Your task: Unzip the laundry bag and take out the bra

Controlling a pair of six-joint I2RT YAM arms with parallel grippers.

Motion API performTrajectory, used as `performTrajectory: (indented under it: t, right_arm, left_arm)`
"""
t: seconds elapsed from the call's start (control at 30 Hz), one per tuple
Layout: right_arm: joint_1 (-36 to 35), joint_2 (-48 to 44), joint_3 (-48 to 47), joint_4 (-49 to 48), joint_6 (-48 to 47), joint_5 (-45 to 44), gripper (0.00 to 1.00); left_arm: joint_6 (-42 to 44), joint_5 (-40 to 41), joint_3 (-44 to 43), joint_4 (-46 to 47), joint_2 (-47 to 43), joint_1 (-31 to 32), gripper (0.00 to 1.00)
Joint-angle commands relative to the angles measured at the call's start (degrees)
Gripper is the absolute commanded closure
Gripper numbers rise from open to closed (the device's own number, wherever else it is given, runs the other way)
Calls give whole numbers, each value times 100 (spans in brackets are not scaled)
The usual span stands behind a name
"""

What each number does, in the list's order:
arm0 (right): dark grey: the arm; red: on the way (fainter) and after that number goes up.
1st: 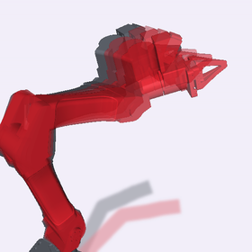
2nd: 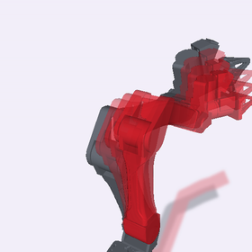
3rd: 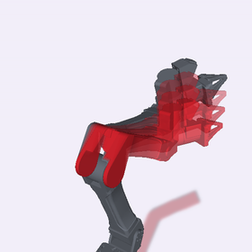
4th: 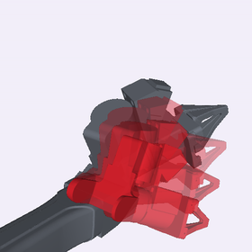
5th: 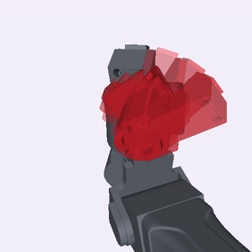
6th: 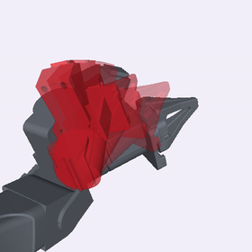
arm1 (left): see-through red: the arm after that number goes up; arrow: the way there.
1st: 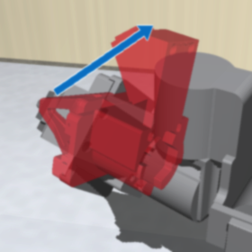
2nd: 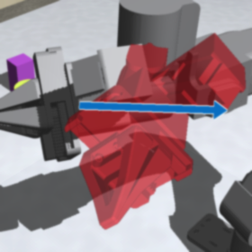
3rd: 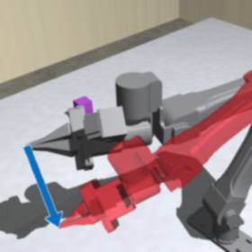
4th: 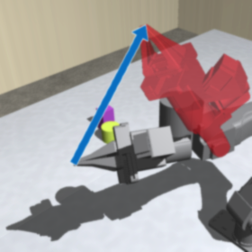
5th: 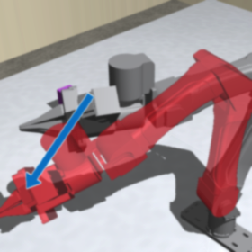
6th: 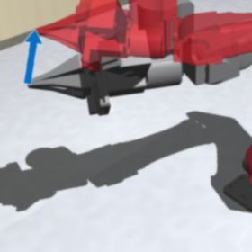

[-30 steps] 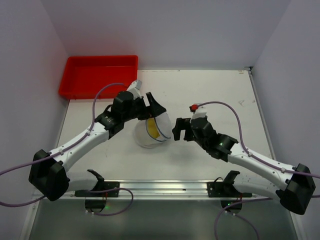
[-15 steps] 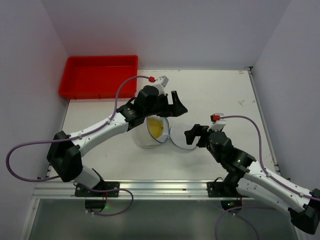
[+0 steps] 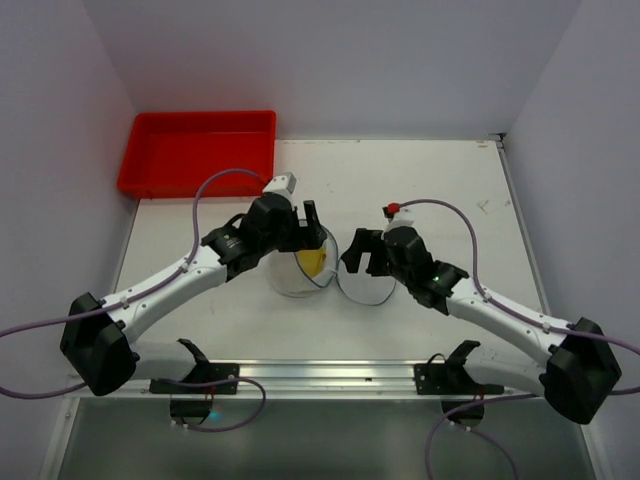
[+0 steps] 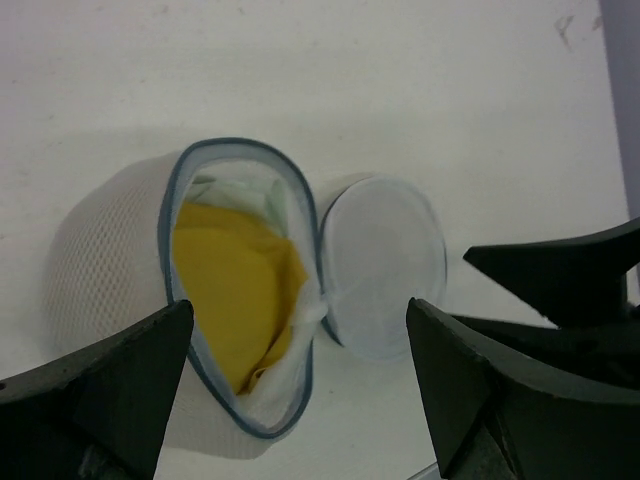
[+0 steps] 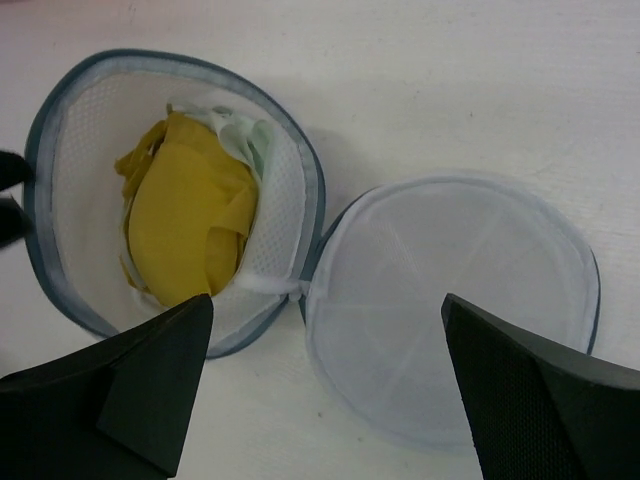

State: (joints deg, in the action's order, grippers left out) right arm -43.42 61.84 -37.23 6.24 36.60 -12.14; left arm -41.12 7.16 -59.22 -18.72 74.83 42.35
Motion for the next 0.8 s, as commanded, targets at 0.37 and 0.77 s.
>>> performTrajectory:
  t: [0.37,0.77]
  right_arm:
    - [1257,2699,-1471,-1204,-1111,3050,22]
    - [1424,3844,-1972,-932,-1313,4140,32]
  left_arm:
    - [17,814,737,-343,-917,-130,10]
    - [61,471,904,-158,-1014,-429,10]
